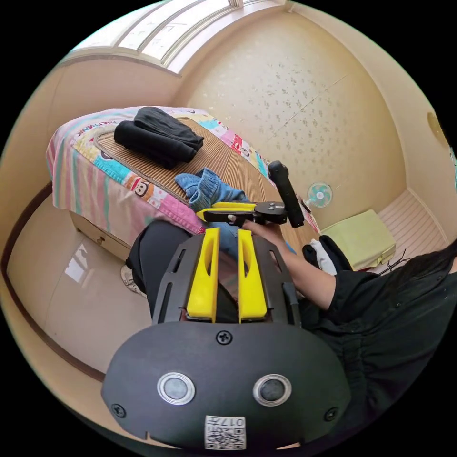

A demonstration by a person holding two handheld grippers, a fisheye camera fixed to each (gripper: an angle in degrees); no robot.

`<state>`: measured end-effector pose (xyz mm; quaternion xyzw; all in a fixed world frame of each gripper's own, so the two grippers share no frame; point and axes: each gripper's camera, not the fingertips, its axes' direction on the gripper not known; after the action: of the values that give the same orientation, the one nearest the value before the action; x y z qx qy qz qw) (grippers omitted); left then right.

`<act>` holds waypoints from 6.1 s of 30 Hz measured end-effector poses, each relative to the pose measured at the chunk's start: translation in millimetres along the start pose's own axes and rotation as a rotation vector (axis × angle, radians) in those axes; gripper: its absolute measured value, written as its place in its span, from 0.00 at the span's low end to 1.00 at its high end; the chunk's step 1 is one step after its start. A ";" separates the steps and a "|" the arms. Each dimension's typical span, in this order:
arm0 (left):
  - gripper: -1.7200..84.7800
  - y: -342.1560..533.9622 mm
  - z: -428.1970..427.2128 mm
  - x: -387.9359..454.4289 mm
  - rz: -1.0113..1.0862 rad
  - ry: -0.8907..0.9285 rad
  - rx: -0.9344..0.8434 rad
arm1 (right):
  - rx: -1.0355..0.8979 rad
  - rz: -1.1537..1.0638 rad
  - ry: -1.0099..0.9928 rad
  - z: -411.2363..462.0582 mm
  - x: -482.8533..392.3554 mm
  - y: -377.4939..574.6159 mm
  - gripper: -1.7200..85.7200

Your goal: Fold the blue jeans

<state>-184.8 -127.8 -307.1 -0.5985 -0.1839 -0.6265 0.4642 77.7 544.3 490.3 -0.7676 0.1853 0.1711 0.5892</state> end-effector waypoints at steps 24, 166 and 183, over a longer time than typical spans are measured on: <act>0.07 -80.8 -81.4 175.9 0.400 0.561 0.469 | 0.942 0.063 0.197 -443.7 -0.1 296.9 0.05; 0.12 -126.0 119.7 -51.5 0.298 0.222 -0.421 | 0.308 0.584 -0.050 -250.9 351.7 356.0 0.13; 0.07 -67.2 170.6 -59.7 -0.007 0.301 -0.742 | 0.193 0.540 -0.636 -264.1 247.6 529.6 0.05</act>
<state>-148.7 61.6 -303.4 -0.6265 0.1229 -0.7325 0.2361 48.1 142.5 -9.0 -0.5419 0.2041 0.5293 0.6201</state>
